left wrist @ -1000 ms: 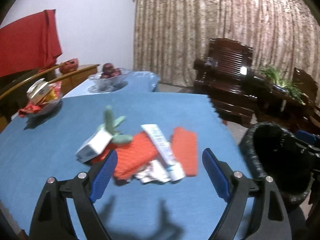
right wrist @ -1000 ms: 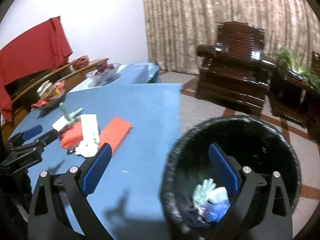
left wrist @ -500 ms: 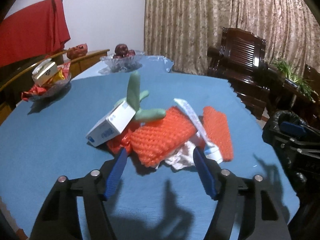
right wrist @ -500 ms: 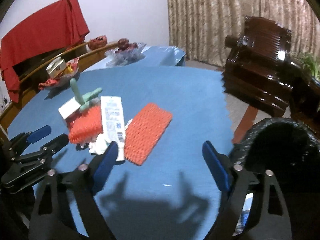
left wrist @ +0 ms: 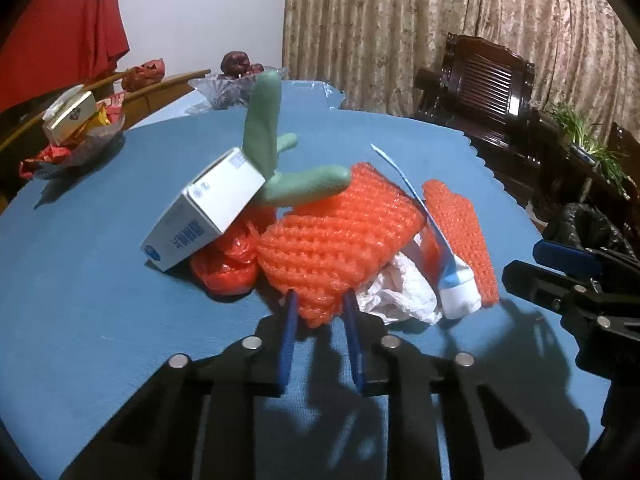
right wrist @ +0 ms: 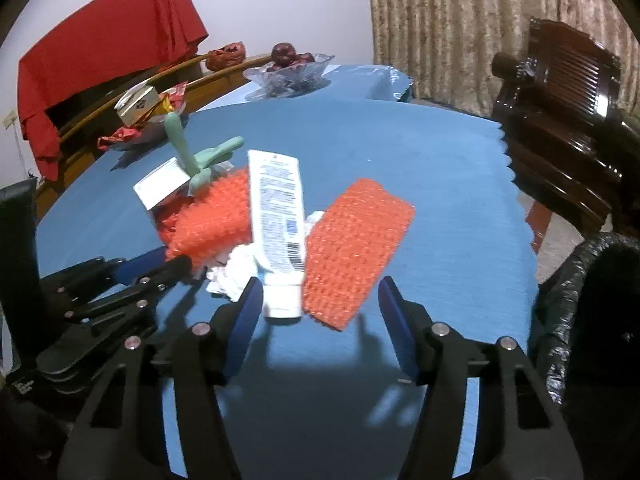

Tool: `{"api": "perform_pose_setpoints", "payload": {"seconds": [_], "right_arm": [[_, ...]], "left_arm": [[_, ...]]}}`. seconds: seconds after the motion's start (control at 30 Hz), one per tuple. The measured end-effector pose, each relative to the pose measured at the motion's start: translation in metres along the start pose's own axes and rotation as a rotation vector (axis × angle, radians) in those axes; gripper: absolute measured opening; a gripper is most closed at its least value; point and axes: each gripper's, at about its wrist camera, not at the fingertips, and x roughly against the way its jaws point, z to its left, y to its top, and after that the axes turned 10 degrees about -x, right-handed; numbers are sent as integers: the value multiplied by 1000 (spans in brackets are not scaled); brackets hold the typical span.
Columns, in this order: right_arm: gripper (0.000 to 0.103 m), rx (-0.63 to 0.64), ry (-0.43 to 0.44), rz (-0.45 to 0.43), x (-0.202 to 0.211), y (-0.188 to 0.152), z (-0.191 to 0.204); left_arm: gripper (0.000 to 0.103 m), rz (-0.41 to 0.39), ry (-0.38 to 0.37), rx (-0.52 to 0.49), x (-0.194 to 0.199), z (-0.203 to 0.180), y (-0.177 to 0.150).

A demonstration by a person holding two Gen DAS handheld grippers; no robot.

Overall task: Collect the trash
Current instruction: 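Grasp the orange foam net with the left tool while the right tool grasps the toothpaste tube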

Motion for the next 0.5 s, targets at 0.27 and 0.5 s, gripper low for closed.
{"api": "perform_pose_setpoints", "payload": {"seconds": [0.27, 0.5], "right_arm": [[48, 19, 34, 43, -15, -3, 12], [42, 14, 40, 94, -37, -6, 19]], "left_arm": [[11, -15, 28, 10, 17, 8, -10], [12, 8, 23, 10, 21, 9, -19]]}}
